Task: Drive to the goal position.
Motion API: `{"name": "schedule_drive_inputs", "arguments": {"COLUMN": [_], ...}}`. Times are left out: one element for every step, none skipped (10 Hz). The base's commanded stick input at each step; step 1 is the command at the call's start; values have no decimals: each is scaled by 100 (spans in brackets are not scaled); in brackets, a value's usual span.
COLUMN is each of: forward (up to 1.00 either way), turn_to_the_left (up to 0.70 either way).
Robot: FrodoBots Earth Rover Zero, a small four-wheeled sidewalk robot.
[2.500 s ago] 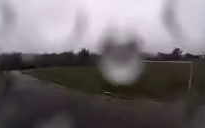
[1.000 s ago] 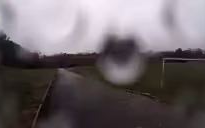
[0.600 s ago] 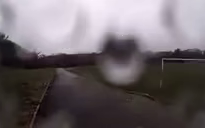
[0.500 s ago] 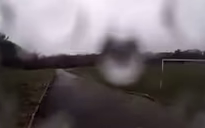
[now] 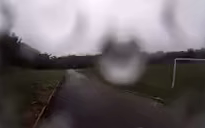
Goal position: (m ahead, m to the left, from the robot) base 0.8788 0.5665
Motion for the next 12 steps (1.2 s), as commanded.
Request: {"name": "schedule_drive_inputs", "arguments": {"forward": [0,0,0,0,0,0,0,0,0,0,0,0], "turn_to_the_left": [32,2,28,57,70,70,70,70,70,70,70,62]}}
